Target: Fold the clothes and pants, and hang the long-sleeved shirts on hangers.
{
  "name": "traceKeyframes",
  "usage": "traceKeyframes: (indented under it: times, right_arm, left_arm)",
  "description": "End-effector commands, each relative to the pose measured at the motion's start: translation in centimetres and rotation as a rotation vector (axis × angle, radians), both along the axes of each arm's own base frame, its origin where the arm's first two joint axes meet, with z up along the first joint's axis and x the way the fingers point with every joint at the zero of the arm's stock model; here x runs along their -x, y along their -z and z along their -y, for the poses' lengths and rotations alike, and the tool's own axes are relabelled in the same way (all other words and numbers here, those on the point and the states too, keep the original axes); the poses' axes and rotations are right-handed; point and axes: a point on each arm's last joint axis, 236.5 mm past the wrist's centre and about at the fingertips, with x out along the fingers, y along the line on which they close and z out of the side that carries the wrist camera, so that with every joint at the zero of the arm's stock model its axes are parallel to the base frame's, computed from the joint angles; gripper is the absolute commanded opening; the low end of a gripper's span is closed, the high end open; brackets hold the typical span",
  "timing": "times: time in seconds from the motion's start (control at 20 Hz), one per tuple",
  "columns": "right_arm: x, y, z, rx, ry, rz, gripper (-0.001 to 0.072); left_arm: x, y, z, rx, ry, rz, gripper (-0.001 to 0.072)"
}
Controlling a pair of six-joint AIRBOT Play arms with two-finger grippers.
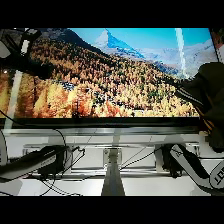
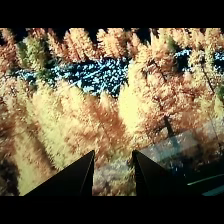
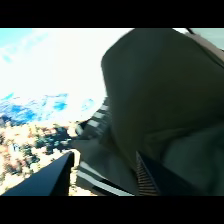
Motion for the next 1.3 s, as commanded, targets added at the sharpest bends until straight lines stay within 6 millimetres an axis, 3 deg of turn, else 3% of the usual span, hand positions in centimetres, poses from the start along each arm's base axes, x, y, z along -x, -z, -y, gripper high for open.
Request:
traceKeyframes:
  times: [0.0, 0.1, 0.25, 0.3, 0.35, 0.55, 0.7, 0.85, 1.25]
  right_arm:
    - [-3.2, -1.0, -5.6, 0.022, -0.259, 0.057, 0.0320]
    - [-4.8, -0.9, -10.4, 0.029, -0.444, 0.069, 0.0182]
    - [-6.1, 0.0, -17.6, 0.041, -0.671, 0.051, 0.0161]
    - [-6.4, 0.5, -20.0, 0.038, -0.736, 0.042, 0.0115]
    - [-6.5, 0.9, -22.1, 0.038, -0.789, 0.036, 0.0008]
    - [-6.3, 2.5, -28.4, 0.086, -0.958, 0.001, 0.0012]
    - [-5.1, 4.0, -30.7, 0.151, -1.047, -0.072, 0.0013]
    - [-4.6, 4.1, -32.1, 0.150, -1.083, -0.074, 0.0013]
    - [-4.6, 4.0, -32.3, 0.138, -1.084, -0.068, 0.0013]
  left_arm:
    - [0.0, 0.0, 0.0, 0.000, 0.001, 0.000, 0.0259]
    - [0.0, 0.0, 0.0, 0.000, 0.001, 0.000, 0.0259]
    - [0.0, 0.0, 0.0, 0.000, 0.001, 0.000, 0.0259]
    - [0.0, 0.0, 0.0, 0.000, 0.001, 0.000, 0.0259]
    - [0.0, 0.0, 0.0, 0.000, 0.001, 0.000, 0.0259]
    - [0.0, 0.0, 0.0, 0.000, 0.001, 0.000, 0.0259]
    - [0.0, 0.0, 0.0, 0.000, 0.001, 0.000, 0.0259]
    - [0.0, 0.0, 0.0, 0.000, 0.001, 0.000, 0.0259]
    - [0.0, 0.0, 0.0, 0.000, 0.001, 0.000, 0.0259]
